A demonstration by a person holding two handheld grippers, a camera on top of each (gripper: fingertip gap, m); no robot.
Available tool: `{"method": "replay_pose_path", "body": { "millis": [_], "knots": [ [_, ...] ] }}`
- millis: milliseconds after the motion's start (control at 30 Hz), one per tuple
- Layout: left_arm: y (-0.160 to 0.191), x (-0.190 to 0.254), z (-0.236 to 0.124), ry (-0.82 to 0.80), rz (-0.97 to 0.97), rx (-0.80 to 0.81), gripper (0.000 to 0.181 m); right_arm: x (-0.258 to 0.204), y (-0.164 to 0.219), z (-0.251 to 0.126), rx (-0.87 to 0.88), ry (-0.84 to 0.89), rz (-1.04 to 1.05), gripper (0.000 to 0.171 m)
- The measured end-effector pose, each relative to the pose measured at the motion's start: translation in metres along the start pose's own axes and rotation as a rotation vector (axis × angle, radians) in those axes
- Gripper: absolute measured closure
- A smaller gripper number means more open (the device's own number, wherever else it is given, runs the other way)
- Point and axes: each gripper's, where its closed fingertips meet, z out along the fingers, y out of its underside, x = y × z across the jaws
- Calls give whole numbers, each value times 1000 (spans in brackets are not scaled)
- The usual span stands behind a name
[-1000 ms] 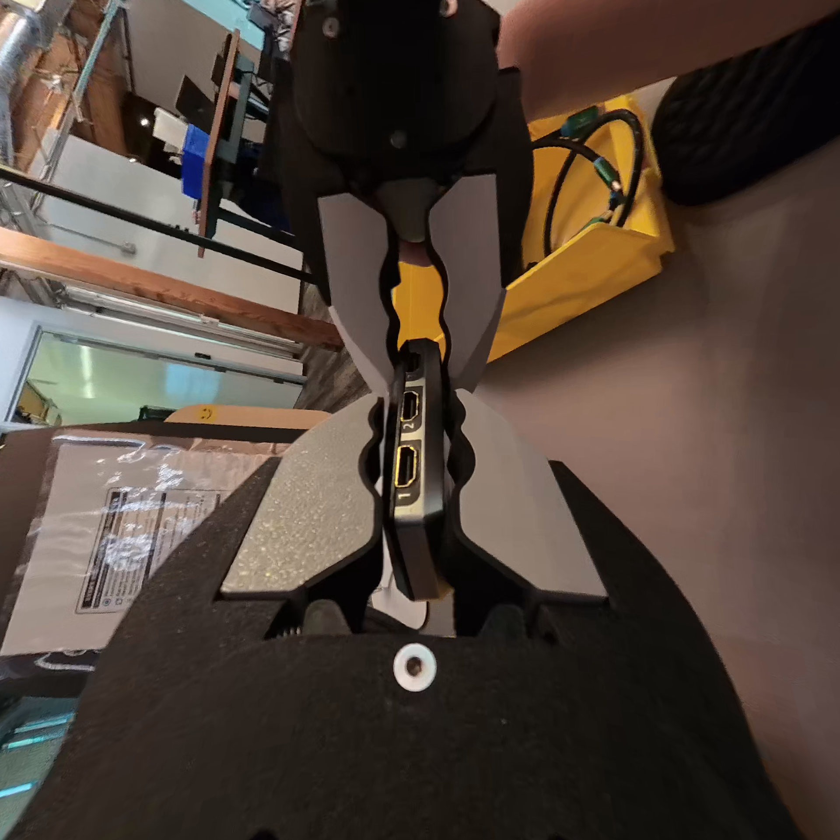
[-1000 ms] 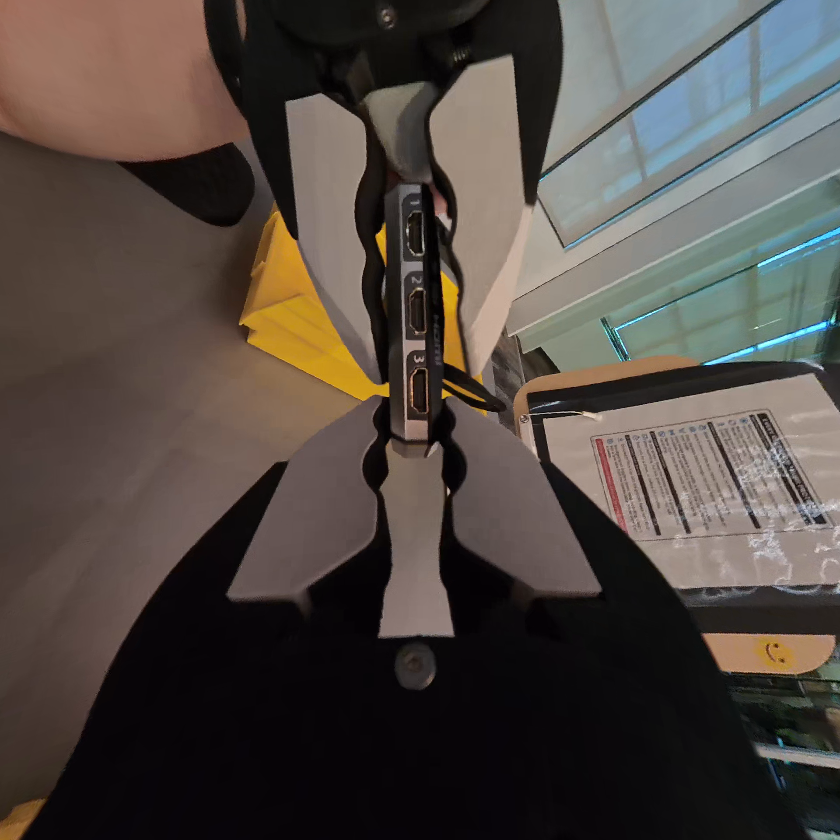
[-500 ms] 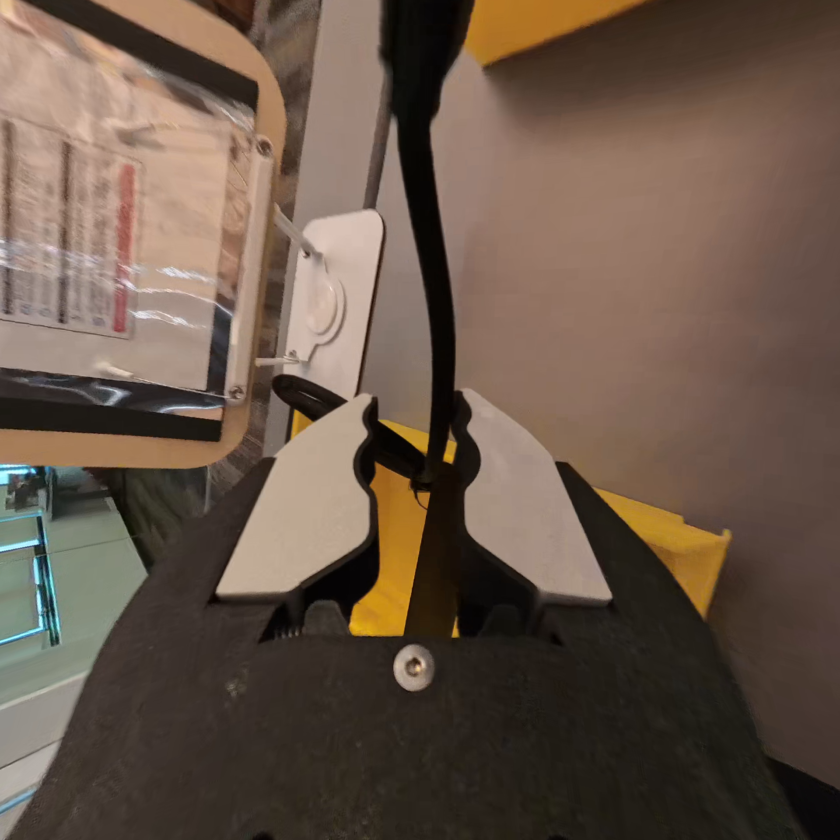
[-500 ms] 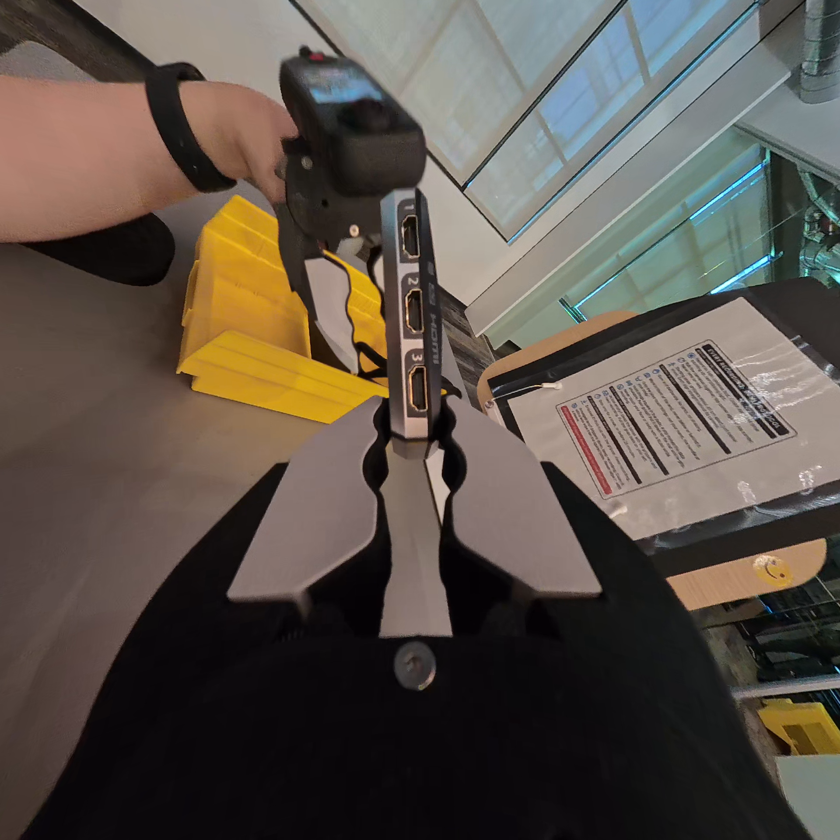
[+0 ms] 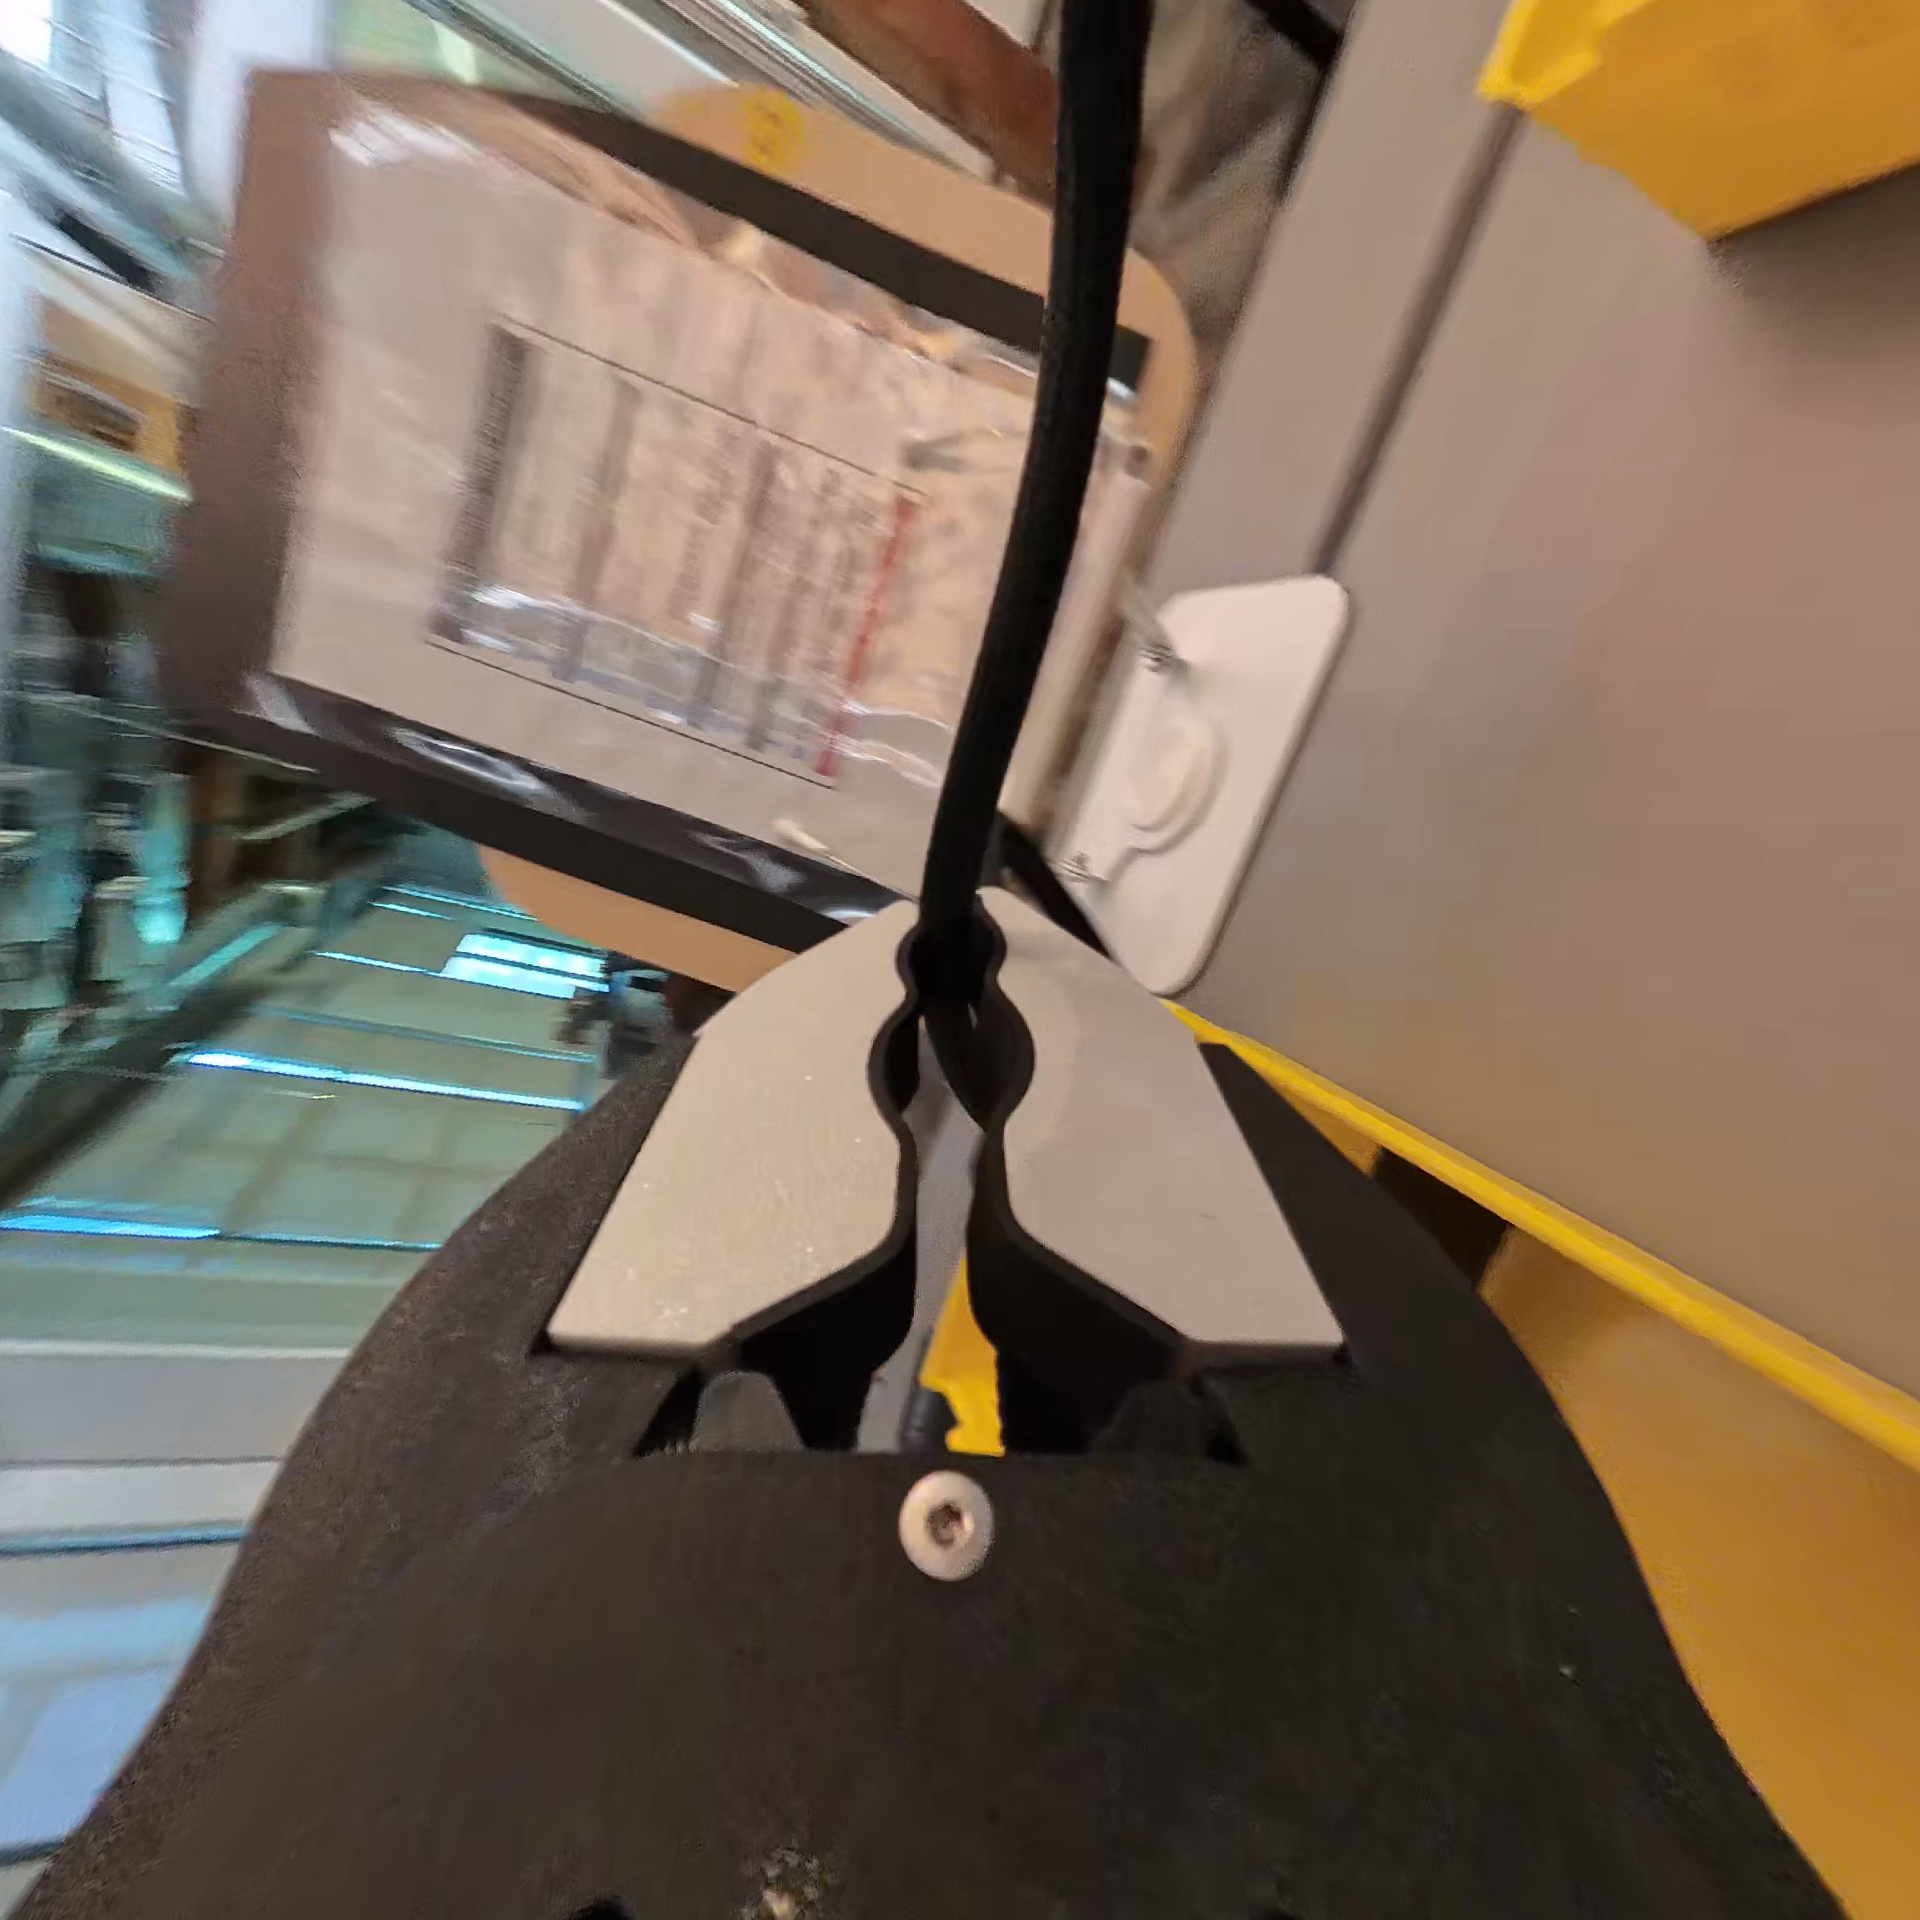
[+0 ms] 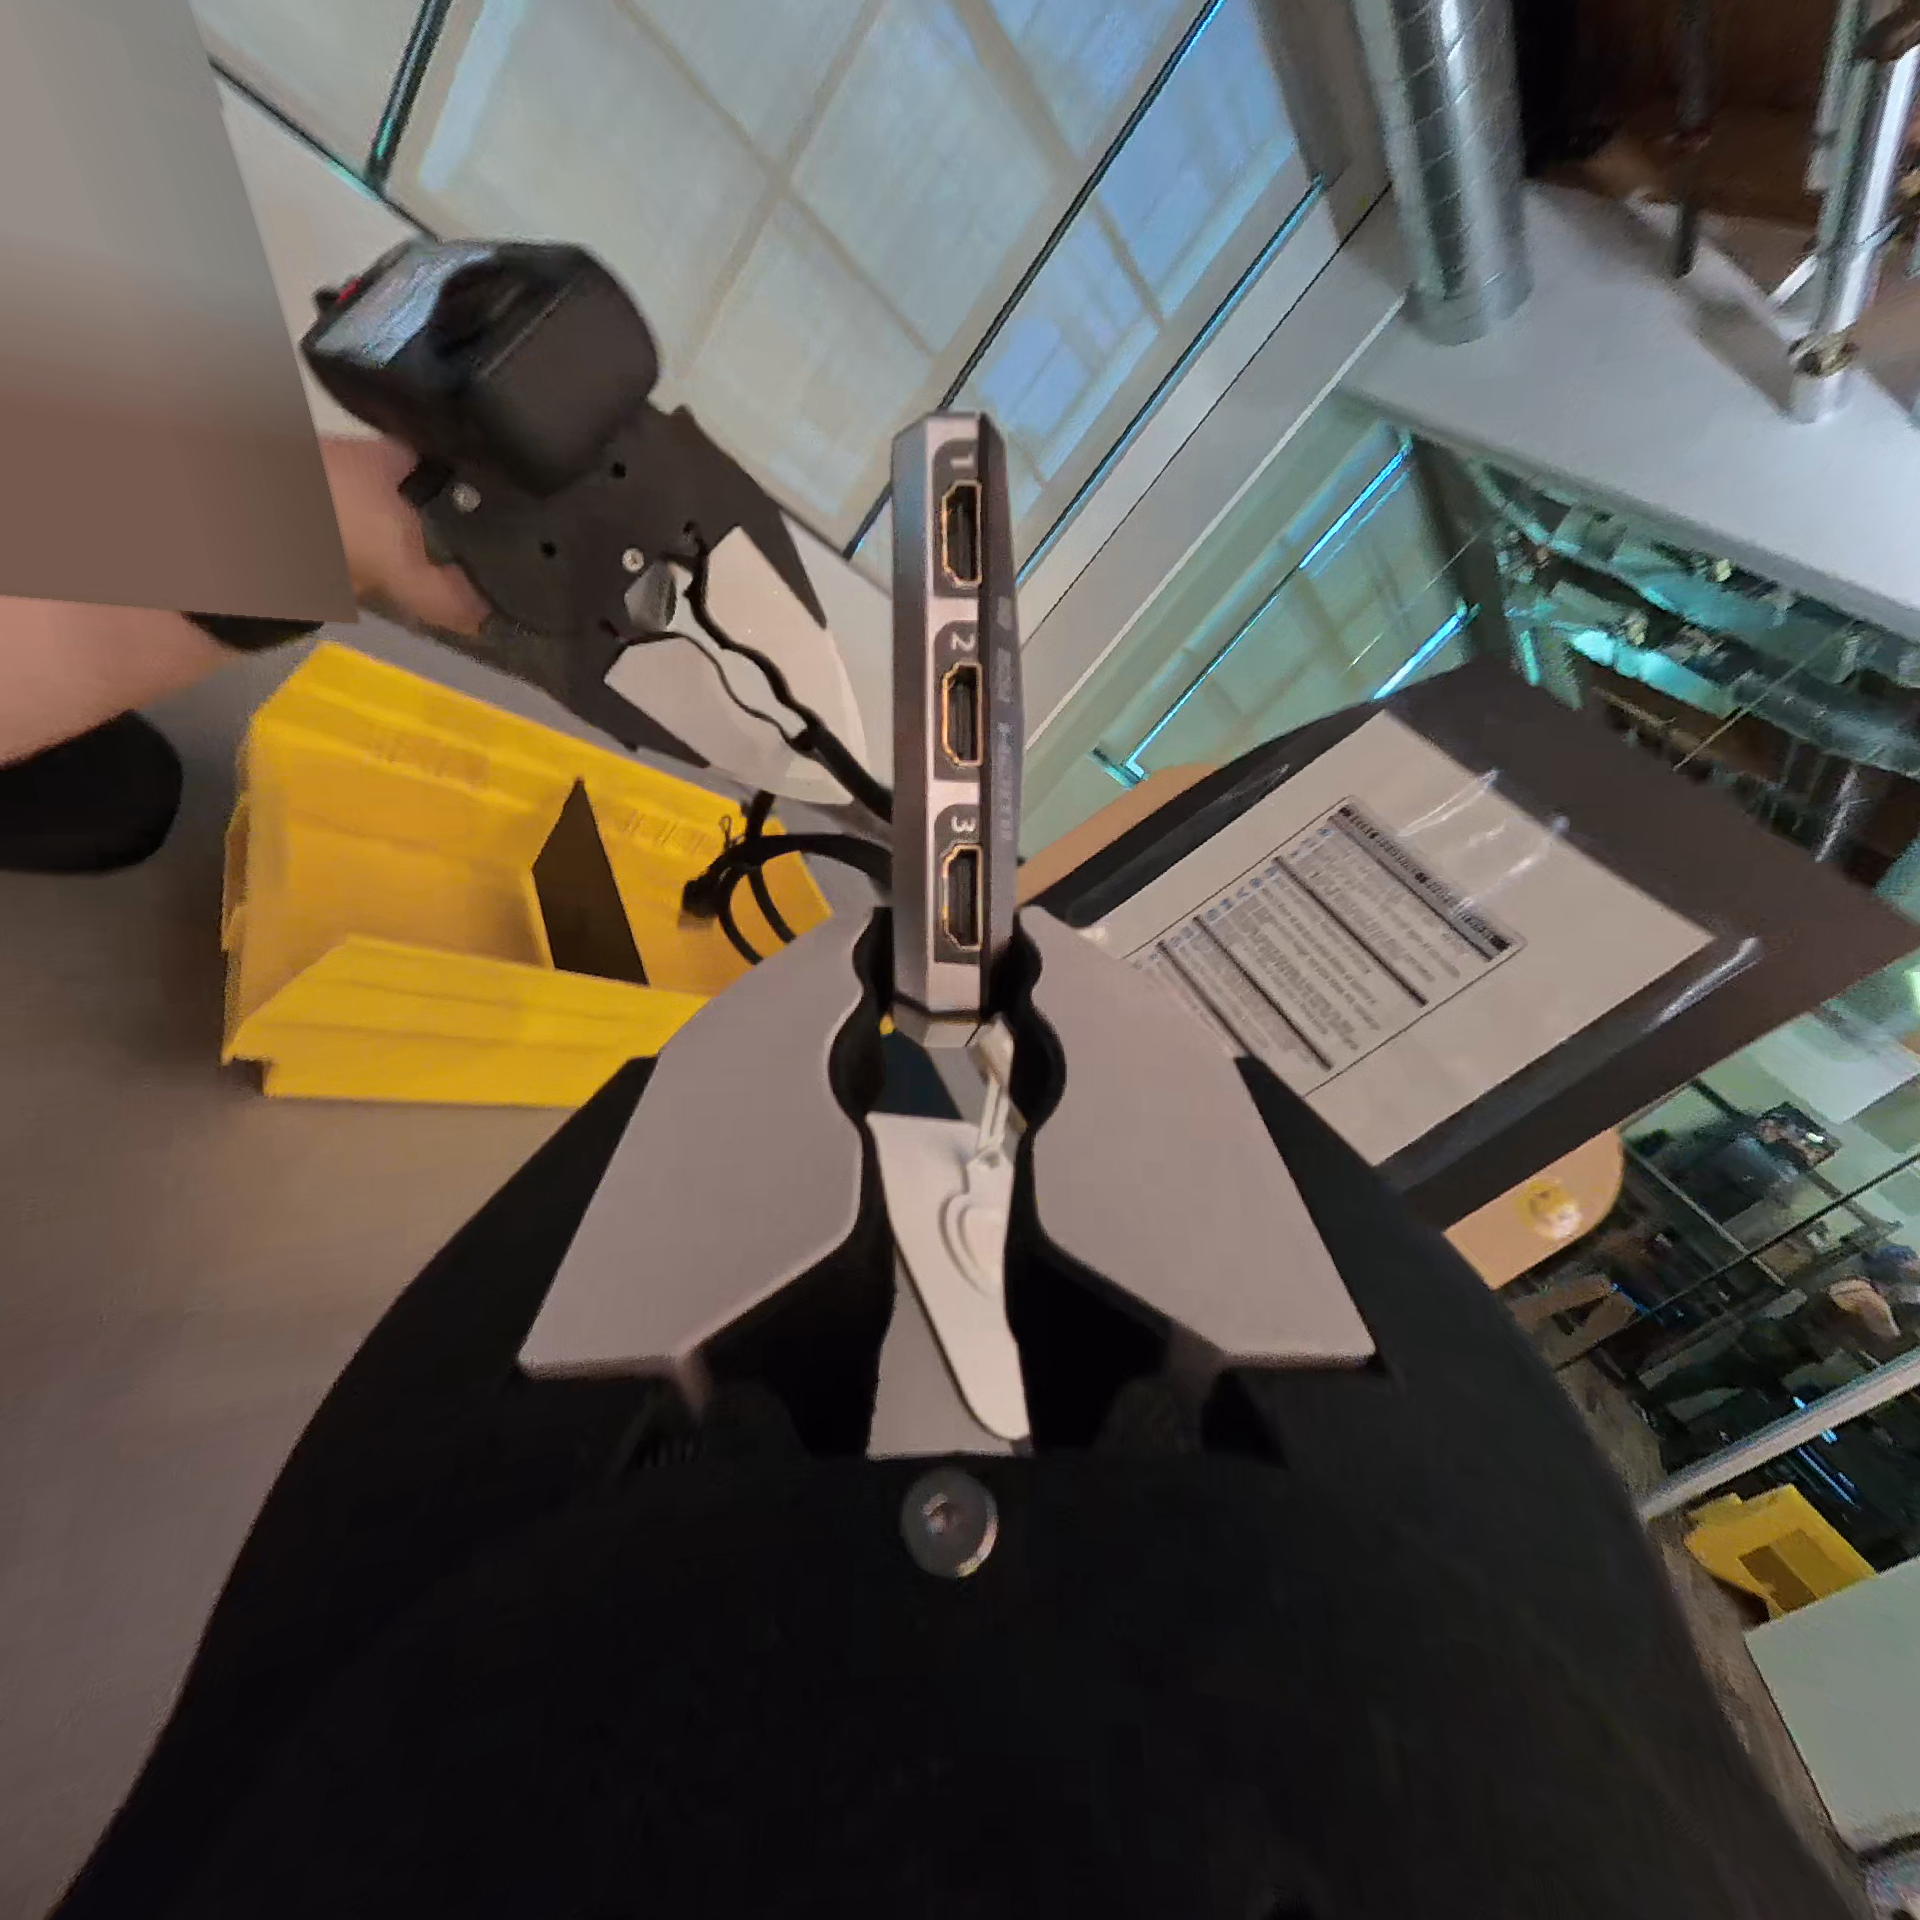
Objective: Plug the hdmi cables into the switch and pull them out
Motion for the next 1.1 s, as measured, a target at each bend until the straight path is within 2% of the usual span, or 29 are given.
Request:
{"method": "replay_pose_path", "body": {
  "millis": [33, 133, 300, 367, 533, 867, 1100],
  "knots": [
    [-9, -9, -7, -57, 11, 19, 177, 3, -10, -5, 27, 11, -1, 151],
    [-37, -24, -30, -154, -11, 88, 177, 10, -39, -23, 83, 38, -5, 151],
    [-76, -8, -43, -60, -129, 256, 174, 23, -64, -49, 89, 81, -49, 151],
    [-84, 3, -41, -23, -128, 295, 157, 31, -65, -57, 77, 116, -62, 151],
    [-88, 28, -41, 161, -183, 286, 142, 53, -57, -71, 18, 212, -111, 151],
    [-80, 38, -33, 185, -136, 214, 143, 110, -53, -126, -13, 469, -157, 152],
    [-79, 43, -32, 194, -117, 193, 144, 137, -32, -147, -13, 555, -90, 152]
  ]
}}
